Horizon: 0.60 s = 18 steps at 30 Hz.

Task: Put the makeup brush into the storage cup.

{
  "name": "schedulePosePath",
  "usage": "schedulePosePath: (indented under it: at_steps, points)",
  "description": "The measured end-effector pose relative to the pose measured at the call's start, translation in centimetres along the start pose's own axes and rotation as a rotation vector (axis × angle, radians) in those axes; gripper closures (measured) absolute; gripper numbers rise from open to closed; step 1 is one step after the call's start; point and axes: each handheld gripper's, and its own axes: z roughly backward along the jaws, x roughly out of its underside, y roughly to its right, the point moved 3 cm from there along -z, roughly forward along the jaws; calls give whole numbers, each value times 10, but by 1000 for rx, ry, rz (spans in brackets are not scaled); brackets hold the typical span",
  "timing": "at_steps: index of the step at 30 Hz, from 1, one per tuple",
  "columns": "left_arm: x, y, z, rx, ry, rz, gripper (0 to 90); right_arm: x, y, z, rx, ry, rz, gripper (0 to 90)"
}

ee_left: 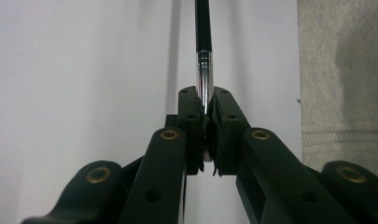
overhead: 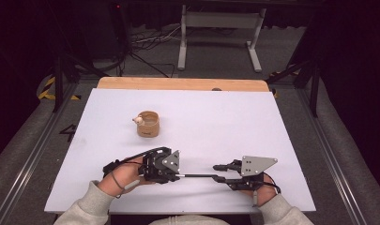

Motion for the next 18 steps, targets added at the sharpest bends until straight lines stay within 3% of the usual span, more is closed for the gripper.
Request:
schedulePosePath:
  at_steps: [5,6,8,9,11,14,18]
  points:
    - [0,0,0,-10,-11,1,839,-16,1,7,27,-25,48,595]
    - [0,-1,0,-13,-16,0,839,-19,1,9,31,-31,41,605]
    - [0,-1,0,-15,-18,3,839,-26,4,11,16,-34,-38,585]
    - [0,-1,0,-15,-19,1,839,-29,5,11,15,-34,-54,564]
    - [0,0,0,-12,-18,-1,839,-33,5,11,15,-41,-48,561]
    - [1,-1,-1,-11,-30,-15,839,-46,5,8,16,-130,25,531]
    - [3,-2,-1,-13,-34,-1,839,-57,5,2,-4,-228,47,514]
